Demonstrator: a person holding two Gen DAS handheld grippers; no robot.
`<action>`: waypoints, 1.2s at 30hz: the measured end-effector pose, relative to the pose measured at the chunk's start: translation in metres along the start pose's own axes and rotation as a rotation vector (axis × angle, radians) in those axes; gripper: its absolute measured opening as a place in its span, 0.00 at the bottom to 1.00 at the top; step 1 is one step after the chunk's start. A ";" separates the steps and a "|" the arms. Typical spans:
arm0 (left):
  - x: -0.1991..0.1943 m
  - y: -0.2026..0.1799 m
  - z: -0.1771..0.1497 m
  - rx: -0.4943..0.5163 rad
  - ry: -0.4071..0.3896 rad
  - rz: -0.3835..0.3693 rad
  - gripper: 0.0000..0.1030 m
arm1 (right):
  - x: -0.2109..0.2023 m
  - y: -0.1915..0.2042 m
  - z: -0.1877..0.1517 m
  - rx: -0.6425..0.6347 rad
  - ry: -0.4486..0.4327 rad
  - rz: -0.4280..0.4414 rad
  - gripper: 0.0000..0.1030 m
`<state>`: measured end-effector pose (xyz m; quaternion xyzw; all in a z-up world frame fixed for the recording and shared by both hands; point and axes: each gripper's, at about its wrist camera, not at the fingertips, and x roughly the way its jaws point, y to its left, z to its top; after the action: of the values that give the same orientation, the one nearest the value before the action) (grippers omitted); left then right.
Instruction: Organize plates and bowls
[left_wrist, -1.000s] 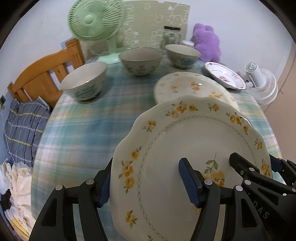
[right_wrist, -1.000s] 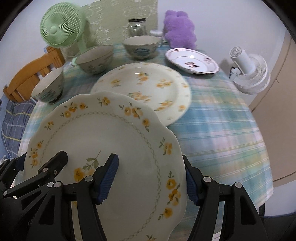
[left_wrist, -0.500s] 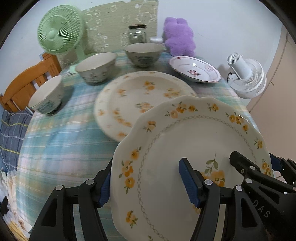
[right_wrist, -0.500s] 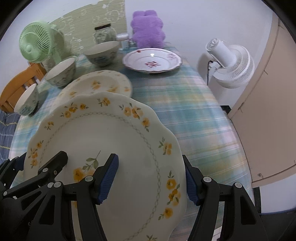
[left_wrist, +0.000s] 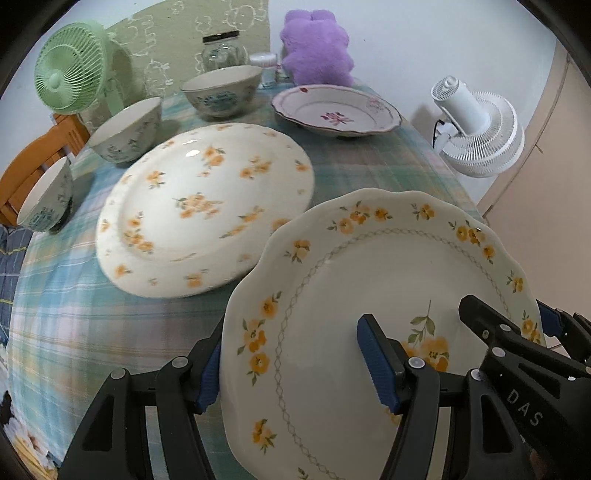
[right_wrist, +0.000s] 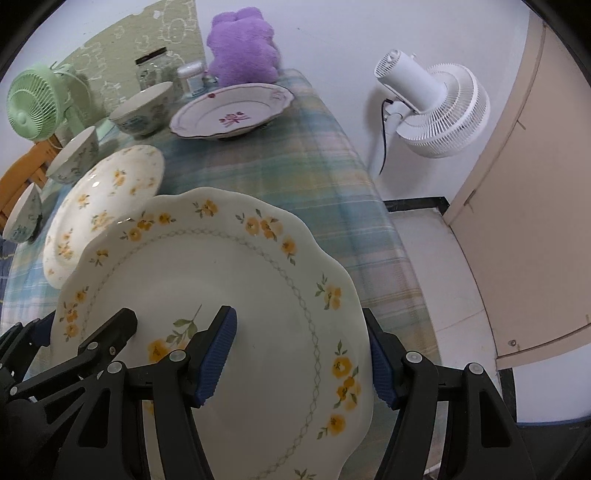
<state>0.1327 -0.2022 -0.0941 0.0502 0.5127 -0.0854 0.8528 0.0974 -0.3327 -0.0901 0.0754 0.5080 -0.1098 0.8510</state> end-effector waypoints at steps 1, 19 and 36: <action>0.002 -0.003 0.001 0.002 0.003 0.001 0.65 | 0.003 -0.005 0.001 0.004 0.005 0.001 0.68; 0.021 -0.017 0.009 -0.022 0.030 0.014 0.68 | 0.031 -0.025 0.013 -0.025 0.040 0.002 0.68; -0.017 0.015 0.013 -0.014 0.020 -0.002 0.89 | -0.010 -0.019 0.015 0.030 0.009 0.017 0.76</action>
<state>0.1388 -0.1882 -0.0732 0.0445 0.5217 -0.0823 0.8480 0.1004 -0.3539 -0.0748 0.0931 0.5093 -0.1099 0.8484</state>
